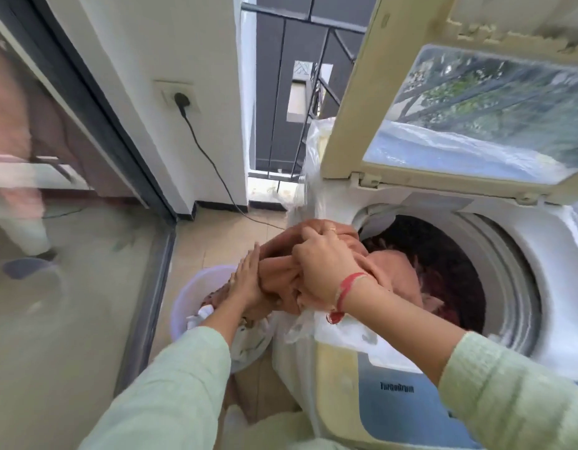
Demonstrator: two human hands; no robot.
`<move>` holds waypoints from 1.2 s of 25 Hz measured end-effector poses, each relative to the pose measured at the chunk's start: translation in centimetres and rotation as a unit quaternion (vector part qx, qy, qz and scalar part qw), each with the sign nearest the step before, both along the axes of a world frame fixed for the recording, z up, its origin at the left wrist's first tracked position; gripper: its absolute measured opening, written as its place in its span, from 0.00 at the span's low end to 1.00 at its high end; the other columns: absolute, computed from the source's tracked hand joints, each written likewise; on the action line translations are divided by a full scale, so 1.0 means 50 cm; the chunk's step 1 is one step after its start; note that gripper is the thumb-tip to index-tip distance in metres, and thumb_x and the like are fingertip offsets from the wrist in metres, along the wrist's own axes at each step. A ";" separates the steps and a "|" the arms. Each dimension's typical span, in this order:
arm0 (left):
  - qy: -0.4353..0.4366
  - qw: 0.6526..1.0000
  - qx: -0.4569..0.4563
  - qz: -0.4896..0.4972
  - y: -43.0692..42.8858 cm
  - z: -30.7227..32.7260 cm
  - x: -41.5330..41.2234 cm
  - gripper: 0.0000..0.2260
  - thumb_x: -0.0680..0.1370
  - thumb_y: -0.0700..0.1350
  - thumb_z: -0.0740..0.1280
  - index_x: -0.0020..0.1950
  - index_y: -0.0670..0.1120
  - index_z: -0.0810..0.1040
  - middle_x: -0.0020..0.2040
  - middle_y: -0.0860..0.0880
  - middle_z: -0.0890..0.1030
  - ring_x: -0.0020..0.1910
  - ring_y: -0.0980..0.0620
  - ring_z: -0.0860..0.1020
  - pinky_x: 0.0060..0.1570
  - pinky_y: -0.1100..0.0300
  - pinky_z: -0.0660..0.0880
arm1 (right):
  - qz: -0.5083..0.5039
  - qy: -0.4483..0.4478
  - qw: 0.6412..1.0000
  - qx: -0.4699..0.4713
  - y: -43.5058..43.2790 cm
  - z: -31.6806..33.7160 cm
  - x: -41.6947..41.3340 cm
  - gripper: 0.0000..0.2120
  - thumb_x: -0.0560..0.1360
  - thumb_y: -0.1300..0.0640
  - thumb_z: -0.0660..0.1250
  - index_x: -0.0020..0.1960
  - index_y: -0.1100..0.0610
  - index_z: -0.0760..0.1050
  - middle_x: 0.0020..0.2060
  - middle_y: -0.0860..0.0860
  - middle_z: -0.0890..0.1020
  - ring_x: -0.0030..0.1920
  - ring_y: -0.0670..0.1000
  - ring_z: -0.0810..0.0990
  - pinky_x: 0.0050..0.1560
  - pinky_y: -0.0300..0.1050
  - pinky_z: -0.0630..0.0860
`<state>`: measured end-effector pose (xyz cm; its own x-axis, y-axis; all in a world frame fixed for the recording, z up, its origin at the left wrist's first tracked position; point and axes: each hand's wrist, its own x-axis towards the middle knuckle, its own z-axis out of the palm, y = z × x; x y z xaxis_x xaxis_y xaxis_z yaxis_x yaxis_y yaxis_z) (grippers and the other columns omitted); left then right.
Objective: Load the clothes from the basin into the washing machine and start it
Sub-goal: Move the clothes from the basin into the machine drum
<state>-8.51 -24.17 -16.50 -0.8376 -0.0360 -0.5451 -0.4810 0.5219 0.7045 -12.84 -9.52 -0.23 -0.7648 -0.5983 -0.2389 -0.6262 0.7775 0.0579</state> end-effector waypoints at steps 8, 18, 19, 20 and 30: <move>0.489 0.845 -0.077 0.202 0.031 0.324 -0.053 0.17 0.71 0.34 0.66 0.53 0.54 0.77 0.47 0.51 0.73 0.46 0.47 0.76 0.44 0.55 0.73 | -0.101 0.200 0.907 -0.356 0.231 0.146 -0.003 0.21 0.75 0.45 0.56 0.46 0.61 0.78 0.48 0.59 0.73 0.43 0.59 0.74 0.38 0.51 0.75; 0.234 0.873 -0.273 -0.328 0.382 0.373 -0.133 0.35 0.73 0.55 0.68 0.76 0.52 0.56 0.76 0.45 0.55 0.76 0.43 0.49 0.68 0.30 0.43 | -0.352 0.073 0.926 -0.117 0.607 0.019 -0.050 0.27 0.67 0.53 0.66 0.65 0.55 0.69 0.64 0.61 0.69 0.58 0.64 0.72 0.57 0.58 0.73; 0.208 0.887 -0.258 -0.321 0.356 0.344 -0.129 0.34 0.73 0.59 0.66 0.76 0.53 0.56 0.77 0.47 0.52 0.76 0.45 0.44 0.67 0.32 0.39 | -0.336 -0.067 0.939 -0.026 0.611 -0.015 -0.045 0.30 0.67 0.51 0.66 0.69 0.53 0.66 0.68 0.58 0.66 0.63 0.62 0.71 0.62 0.54 0.71; 0.230 0.902 -0.234 -0.281 0.312 0.324 -0.121 0.31 0.74 0.60 0.63 0.75 0.54 0.58 0.77 0.49 0.54 0.76 0.45 0.45 0.68 0.34 0.40 | -0.305 -0.165 0.938 0.017 0.602 -0.037 -0.039 0.30 0.70 0.51 0.66 0.71 0.52 0.65 0.70 0.56 0.64 0.67 0.59 0.68 0.65 0.50 0.68; -0.073 0.972 -0.185 -0.124 -0.078 0.025 -0.018 0.61 0.60 0.64 0.73 0.75 0.52 0.31 0.77 0.45 0.40 0.76 0.43 0.42 0.73 0.44 0.48 | -0.002 -0.038 0.999 0.026 0.036 0.023 -0.059 0.48 0.67 0.32 0.65 0.77 0.49 0.46 0.77 0.52 0.47 0.76 0.59 0.44 0.70 0.70 0.41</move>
<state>-9.42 -28.09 -15.24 -0.7604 -0.0585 -0.6468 -0.3881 0.8395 0.3803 -15.80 -7.72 0.91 -0.7462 -0.5796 -0.3276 -0.6266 0.7777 0.0512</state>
